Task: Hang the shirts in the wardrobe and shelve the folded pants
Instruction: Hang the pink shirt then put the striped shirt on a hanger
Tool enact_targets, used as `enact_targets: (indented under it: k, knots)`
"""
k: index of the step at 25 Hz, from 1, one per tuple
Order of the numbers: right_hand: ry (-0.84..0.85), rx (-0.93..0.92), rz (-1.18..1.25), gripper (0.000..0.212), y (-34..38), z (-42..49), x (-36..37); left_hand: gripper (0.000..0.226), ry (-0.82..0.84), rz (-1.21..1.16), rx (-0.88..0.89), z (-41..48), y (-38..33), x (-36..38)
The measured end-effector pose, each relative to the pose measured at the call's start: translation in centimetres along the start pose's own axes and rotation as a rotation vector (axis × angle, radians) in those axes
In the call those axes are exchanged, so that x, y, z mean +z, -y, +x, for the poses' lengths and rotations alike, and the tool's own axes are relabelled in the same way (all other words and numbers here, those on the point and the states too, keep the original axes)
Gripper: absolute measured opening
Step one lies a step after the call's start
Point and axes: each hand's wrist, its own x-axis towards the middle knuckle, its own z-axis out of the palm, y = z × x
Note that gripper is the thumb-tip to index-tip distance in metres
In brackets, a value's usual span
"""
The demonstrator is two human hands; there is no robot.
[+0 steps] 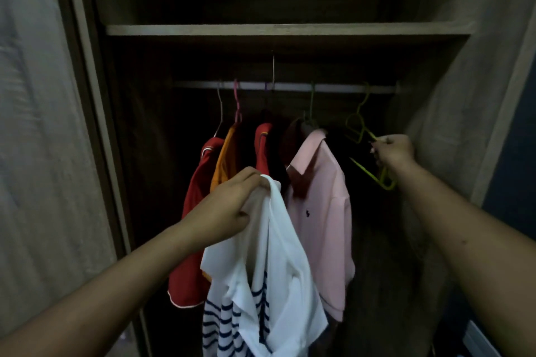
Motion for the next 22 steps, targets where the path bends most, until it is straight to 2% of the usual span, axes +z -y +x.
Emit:
enact_targets:
  k: [1, 2, 5, 9, 13, 15, 17, 18, 20, 22]
  knots:
    - [-0.023, 0.009, 0.120, 0.021, 0.0, -0.1, 0.3, 0.060, 0.008, -0.011, -0.016, 0.0, 0.1, -0.3]
    - [-0.035, 0.007, 0.166, 0.026, -0.3, -0.4, 0.6, 0.060, 0.015, -0.015, -0.034, -0.1, 0.2, -0.5]
    - [-0.035, -0.018, 0.294, 0.013, -0.9, -1.8, 1.2, 0.059, 0.024, -0.039, -0.067, -0.2, 0.4, -1.1]
    - [-0.133, -0.086, 0.259, 0.019, -0.1, -1.1, 1.5, 0.058, 0.019, -0.041, -0.087, -0.1, 0.5, -1.5]
    - [-0.084, -0.168, 0.321, 0.005, -3.8, -3.9, 2.1, 0.057, 0.008, -0.040, -0.127, 0.1, 0.8, -1.7]
    - [-0.034, -0.107, 0.336, 0.017, -6.8, -5.1, 2.4, 0.057, 0.001, -0.047, -0.144, 0.3, 1.1, -1.7]
    - [-0.047, -0.048, 0.236, 0.028, -8.1, -4.8, 2.5, 0.057, 0.000, -0.051, -0.152, 0.4, 1.1, -1.7]
    - [-0.096, -0.076, 0.159, 0.026, -8.1, -4.8, 2.3, 0.057, -0.003, -0.048, -0.154, 0.5, 1.0, -1.7]
    - [-0.194, -0.242, 0.125, 0.015, -7.7, -6.6, 1.5, 0.058, -0.009, -0.056, -0.158, 0.7, 0.8, -1.6]
    - [-0.228, -0.403, 0.166, 0.019, -7.7, -9.7, 0.4, 0.057, -0.008, -0.075, -0.168, 0.9, 0.4, -1.3]
